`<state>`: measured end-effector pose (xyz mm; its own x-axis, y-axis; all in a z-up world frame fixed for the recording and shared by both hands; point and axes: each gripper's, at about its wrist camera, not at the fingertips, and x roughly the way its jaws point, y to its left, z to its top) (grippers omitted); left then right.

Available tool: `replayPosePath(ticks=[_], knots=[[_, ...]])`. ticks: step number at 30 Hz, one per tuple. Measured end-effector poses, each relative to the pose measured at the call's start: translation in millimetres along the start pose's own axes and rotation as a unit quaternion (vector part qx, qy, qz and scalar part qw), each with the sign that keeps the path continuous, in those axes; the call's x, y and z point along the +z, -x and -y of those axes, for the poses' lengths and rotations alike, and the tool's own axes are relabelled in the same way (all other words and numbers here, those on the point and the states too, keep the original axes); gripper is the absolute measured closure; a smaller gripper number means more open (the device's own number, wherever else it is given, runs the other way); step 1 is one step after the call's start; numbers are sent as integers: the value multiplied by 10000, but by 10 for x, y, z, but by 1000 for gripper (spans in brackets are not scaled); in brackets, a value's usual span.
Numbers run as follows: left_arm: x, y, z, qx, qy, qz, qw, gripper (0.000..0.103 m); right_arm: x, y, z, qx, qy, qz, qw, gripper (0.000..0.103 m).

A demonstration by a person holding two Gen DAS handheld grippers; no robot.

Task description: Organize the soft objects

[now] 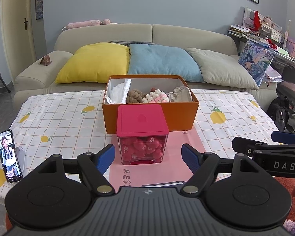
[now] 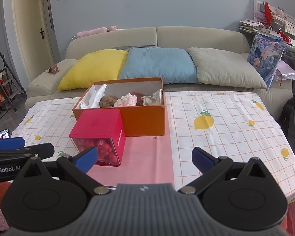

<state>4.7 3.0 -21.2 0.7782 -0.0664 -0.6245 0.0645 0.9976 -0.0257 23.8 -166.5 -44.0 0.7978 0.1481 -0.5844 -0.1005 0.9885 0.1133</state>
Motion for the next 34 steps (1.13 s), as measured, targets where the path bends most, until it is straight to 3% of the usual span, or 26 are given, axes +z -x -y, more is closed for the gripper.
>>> replayPosePath(ticks=[34], knots=[[7, 37, -38, -75, 38, 118, 9999, 13, -28, -28, 0, 25, -3, -83, 10000, 3]])
